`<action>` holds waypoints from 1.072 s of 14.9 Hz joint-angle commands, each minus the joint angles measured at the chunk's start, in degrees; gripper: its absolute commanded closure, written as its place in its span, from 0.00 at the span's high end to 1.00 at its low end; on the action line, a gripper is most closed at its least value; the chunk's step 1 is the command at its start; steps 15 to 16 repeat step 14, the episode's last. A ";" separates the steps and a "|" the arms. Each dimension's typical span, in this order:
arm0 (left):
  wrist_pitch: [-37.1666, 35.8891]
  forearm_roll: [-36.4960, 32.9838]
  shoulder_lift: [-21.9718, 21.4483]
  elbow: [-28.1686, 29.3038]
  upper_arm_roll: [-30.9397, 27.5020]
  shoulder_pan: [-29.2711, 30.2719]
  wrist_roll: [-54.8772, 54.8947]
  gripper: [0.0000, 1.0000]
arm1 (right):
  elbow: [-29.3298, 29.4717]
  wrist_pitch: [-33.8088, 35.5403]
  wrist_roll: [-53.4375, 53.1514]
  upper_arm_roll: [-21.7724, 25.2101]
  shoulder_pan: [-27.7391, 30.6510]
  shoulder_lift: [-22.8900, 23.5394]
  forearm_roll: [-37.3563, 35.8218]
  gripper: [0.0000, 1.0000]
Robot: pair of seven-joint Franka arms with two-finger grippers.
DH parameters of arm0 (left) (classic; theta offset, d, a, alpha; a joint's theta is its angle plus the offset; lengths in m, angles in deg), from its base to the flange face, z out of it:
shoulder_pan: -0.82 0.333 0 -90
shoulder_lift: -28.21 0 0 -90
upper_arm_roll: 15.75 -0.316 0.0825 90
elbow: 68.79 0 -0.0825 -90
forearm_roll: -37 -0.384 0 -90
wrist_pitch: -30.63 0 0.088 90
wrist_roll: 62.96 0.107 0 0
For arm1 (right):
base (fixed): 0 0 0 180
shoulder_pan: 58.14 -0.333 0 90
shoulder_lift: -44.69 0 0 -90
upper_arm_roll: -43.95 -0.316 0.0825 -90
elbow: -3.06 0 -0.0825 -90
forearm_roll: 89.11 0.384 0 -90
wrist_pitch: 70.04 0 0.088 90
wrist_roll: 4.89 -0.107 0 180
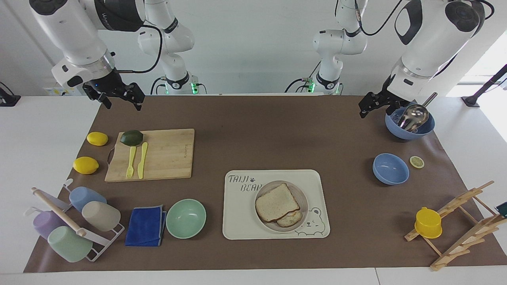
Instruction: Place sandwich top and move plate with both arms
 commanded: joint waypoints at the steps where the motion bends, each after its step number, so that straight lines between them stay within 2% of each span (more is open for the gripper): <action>1: 4.28 -1.17 -3.70 6.02 -0.02 -0.03 0.47 1.00 | -1.60 0.02 1.83 -0.34 0.60 -1.48 -0.58 1.00; 3: 2.72 -1.09 -2.13 2.62 0.42 0.58 0.73 1.00 | -1.42 -0.07 1.74 -0.34 0.68 -1.48 -0.32 1.00; 6: -3.61 -1.08 0.16 -3.11 2.43 3.83 0.91 1.00 | -1.16 -0.16 1.83 -0.34 0.68 -1.39 0.12 1.00; 9: -3.54 -1.08 0.08 -3.21 4.46 5.68 1.09 1.00 | -1.16 -0.07 1.83 -0.34 0.68 -1.39 0.12 1.00; 16: -2.92 -1.00 -0.10 -2.68 4.46 5.60 1.09 1.00 | -1.16 -0.25 1.74 -0.25 0.60 -1.39 0.12 1.00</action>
